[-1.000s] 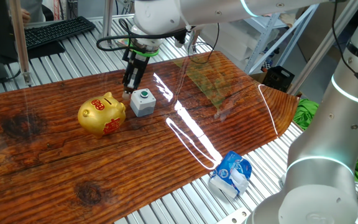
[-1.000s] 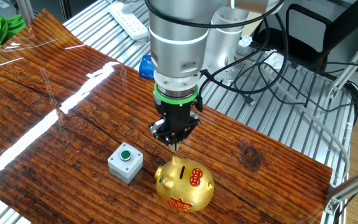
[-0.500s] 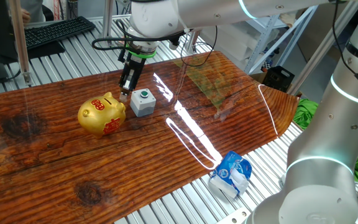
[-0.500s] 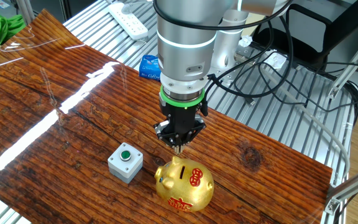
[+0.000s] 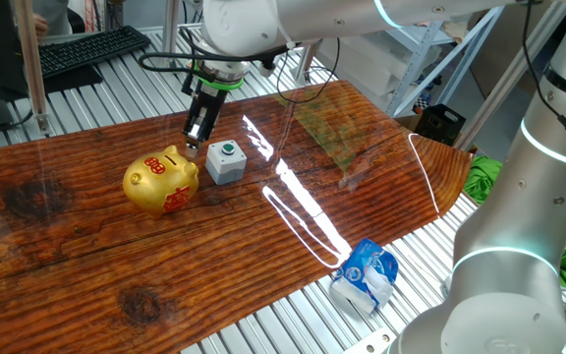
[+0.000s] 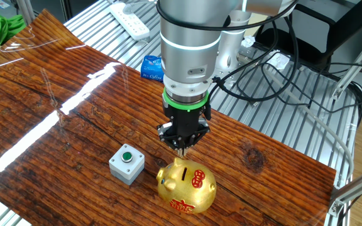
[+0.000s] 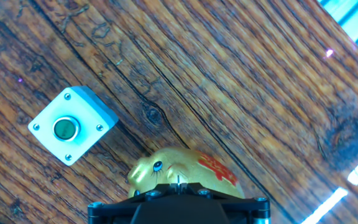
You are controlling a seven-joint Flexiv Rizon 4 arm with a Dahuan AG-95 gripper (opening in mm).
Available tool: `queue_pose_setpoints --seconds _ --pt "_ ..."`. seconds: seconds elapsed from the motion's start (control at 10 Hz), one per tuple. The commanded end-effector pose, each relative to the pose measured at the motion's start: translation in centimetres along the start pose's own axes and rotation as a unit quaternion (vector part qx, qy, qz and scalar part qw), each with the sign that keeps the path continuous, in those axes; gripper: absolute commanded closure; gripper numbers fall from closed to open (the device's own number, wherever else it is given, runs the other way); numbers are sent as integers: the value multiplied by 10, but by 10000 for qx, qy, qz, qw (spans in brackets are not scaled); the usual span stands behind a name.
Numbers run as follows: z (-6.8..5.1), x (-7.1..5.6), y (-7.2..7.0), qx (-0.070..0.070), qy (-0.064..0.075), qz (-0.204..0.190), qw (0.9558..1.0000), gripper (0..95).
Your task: Drop coins into a piggy bank
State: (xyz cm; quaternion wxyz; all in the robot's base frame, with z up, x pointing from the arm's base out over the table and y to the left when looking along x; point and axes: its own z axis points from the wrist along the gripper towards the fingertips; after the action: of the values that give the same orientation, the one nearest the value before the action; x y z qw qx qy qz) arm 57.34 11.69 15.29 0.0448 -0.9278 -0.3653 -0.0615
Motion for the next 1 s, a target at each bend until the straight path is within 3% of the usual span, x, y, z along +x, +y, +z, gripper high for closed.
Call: queue_pose_setpoints --seconds 0.1,0.3,0.7,1.0 --pt "0 0 0 -3 48 161 9999 950" --pt "0 1 1 -33 106 382 9992 950" --pt "1 1 1 4 105 435 9990 950" --pt "1 0 0 8 -6 251 9997 950"
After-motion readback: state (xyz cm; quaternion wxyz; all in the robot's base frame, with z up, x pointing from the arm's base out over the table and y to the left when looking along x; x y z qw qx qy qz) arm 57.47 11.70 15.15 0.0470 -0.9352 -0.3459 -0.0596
